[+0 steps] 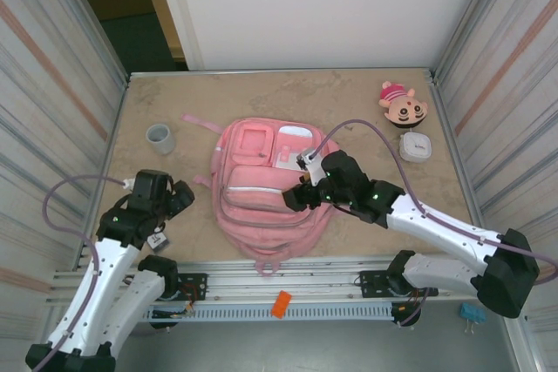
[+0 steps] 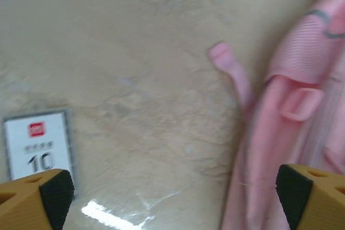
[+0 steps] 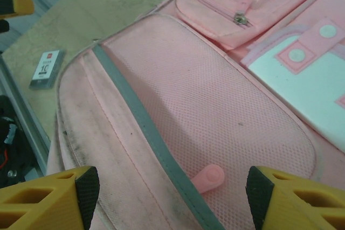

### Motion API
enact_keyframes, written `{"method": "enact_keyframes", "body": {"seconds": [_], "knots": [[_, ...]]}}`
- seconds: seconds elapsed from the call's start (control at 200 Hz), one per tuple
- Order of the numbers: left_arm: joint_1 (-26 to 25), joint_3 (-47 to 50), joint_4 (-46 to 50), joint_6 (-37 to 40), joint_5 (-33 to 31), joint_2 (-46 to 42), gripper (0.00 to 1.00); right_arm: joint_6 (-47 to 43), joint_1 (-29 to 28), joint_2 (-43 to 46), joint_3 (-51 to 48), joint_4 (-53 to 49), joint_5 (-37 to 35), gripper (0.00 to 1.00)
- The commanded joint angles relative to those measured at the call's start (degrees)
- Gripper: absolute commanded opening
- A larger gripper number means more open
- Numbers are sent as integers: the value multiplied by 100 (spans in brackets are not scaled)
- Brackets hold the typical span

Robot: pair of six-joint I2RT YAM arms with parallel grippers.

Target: Pack books, pencil case, and school supplies into a backpack

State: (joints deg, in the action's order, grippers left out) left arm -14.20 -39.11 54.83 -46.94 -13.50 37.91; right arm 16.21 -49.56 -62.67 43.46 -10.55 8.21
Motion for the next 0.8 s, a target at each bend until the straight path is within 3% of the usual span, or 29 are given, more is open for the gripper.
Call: {"method": "enact_keyframes", "body": {"seconds": [0.0, 0.326, 0.576, 0.797], "knots": [[49, 122, 565, -914, -793, 224, 99, -95, -101, -85, 246, 176, 93, 73], [288, 733, 701, -2003, -1592, 486, 99, -116, -197, -53, 197, 75, -11, 73], [1602, 1274, -79, -1588, -1009, 401, 99, -153, -198, 60, 159, -70, -99, 73], [2078, 1535, -958, -1007, -878, 723, 99, -153, -199, 73, 118, -77, -119, 73]]}}
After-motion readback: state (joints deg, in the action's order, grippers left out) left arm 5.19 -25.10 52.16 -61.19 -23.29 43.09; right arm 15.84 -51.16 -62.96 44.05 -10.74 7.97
